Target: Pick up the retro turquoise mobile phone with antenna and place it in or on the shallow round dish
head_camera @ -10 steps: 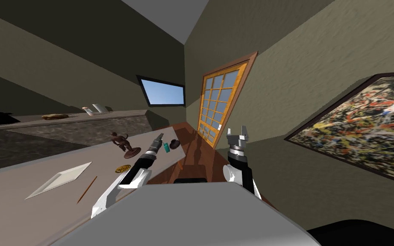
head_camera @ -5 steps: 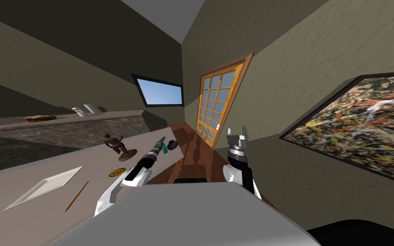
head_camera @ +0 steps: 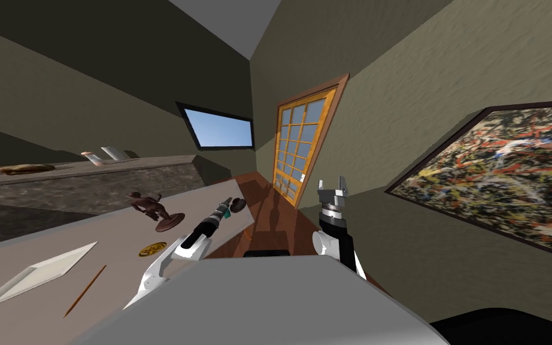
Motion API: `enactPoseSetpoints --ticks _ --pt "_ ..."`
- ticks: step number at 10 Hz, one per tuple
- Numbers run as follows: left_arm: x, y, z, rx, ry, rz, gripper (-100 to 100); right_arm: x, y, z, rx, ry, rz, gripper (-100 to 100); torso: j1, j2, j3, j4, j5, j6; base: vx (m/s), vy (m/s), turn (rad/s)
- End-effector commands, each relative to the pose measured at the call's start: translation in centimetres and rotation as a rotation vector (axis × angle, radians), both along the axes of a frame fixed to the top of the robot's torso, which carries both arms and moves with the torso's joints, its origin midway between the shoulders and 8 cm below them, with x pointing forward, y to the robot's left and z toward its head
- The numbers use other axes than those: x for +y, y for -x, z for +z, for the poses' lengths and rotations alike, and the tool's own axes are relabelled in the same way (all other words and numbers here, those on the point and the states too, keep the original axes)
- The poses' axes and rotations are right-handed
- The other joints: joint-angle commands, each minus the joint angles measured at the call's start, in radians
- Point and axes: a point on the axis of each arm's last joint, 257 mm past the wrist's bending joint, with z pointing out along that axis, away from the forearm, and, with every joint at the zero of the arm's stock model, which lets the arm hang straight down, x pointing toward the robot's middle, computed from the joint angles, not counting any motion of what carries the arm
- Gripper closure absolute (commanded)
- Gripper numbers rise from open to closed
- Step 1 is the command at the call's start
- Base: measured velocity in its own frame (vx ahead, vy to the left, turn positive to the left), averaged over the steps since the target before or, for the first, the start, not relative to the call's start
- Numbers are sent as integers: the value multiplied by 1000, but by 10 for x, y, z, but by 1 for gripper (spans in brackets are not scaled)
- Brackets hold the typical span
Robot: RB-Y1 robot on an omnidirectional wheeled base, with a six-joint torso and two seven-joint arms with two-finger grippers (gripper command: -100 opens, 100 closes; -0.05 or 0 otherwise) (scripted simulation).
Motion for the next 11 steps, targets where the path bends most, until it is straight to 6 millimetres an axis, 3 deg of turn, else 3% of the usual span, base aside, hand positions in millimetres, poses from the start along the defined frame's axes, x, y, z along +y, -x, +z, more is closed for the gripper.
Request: enactPoseSetpoints --ticks 1,6,9,11 --pt "13 2 -25 80 -42 7 -100 0 0 0 0 0 0 0 0 0 0 0 0 0 47 -49 -100" --pt "47 11 -80 253 -128 38 -100 0 0 0 0 0 0 0 1 0 0 0 0 0 37 -30 -57" --pt "62 18 -100 318 -158 54 -100 0 0 0 0 0 0 0 1 1 0 0 0 0 26 -20 -40" --pt "85 26 -122 407 -215 73 -100 0 0 0 0 0 0 0 1 1 0 0 0 0 37 -29 -70"
